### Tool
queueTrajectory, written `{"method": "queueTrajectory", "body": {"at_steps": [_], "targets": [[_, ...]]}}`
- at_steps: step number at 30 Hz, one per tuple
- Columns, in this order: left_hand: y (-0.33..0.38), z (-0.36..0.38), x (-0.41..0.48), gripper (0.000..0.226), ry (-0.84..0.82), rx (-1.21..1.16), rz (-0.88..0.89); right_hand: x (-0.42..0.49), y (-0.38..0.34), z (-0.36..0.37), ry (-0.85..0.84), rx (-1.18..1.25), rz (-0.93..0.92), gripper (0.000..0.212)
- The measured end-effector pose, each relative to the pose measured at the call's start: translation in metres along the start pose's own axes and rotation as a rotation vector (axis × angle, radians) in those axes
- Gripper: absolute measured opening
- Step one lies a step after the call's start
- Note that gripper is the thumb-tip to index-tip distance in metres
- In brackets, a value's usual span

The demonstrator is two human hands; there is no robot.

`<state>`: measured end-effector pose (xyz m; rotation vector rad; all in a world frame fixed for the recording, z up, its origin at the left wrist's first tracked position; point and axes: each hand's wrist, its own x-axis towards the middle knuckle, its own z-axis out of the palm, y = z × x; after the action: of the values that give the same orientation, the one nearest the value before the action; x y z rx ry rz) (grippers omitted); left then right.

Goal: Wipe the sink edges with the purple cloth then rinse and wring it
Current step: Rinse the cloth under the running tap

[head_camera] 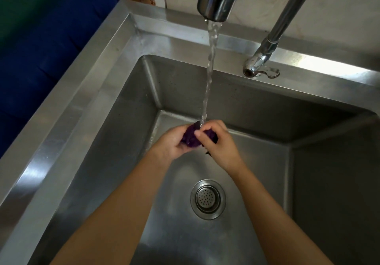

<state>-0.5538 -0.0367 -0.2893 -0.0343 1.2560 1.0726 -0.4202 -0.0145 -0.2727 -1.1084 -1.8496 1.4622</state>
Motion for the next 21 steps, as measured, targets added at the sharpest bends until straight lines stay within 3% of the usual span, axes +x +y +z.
{"method": "queueTrajectory", "body": {"at_steps": [2, 4, 6, 9, 12, 15, 18, 21], "targets": [[-0.001, 0.004, 0.001, 0.016, -0.032, -0.083, 0.145, 0.003, -0.002, 0.003, 0.081, 0.151, 0.194, 0.024], [-0.003, 0.002, 0.000, 0.024, -0.053, -0.153, 0.268, 0.007, -0.001, 0.001, 0.018, 0.238, 0.426, 0.044], [-0.002, 0.001, -0.003, 0.025, -0.064, -0.187, 0.319, 0.009, -0.003, 0.002, -0.052, 0.209, 0.491, 0.038], [-0.002, 0.002, -0.009, 0.026, -0.060, -0.178, 0.299, 0.007, -0.005, 0.010, -0.019, 0.050, 0.402, 0.029], [-0.004, -0.001, -0.008, 0.035, 0.090, 0.097, 0.225, 0.006, -0.001, 0.010, 0.024, -0.042, 0.199, 0.026], [-0.001, -0.004, -0.007, 0.049, 0.121, 0.254, 0.152, 0.005, -0.007, 0.005, 0.007, -0.146, 0.019, 0.027], [0.002, -0.002, -0.002, 0.045, 0.109, 0.231, 0.116, -0.001, -0.019, 0.014, 0.022, -0.207, -0.051, 0.019], [-0.007, 0.010, -0.002, 0.036, 0.084, 0.058, 0.135, -0.001, -0.030, 0.030, 0.174, -0.316, 0.035, 0.023]]}}
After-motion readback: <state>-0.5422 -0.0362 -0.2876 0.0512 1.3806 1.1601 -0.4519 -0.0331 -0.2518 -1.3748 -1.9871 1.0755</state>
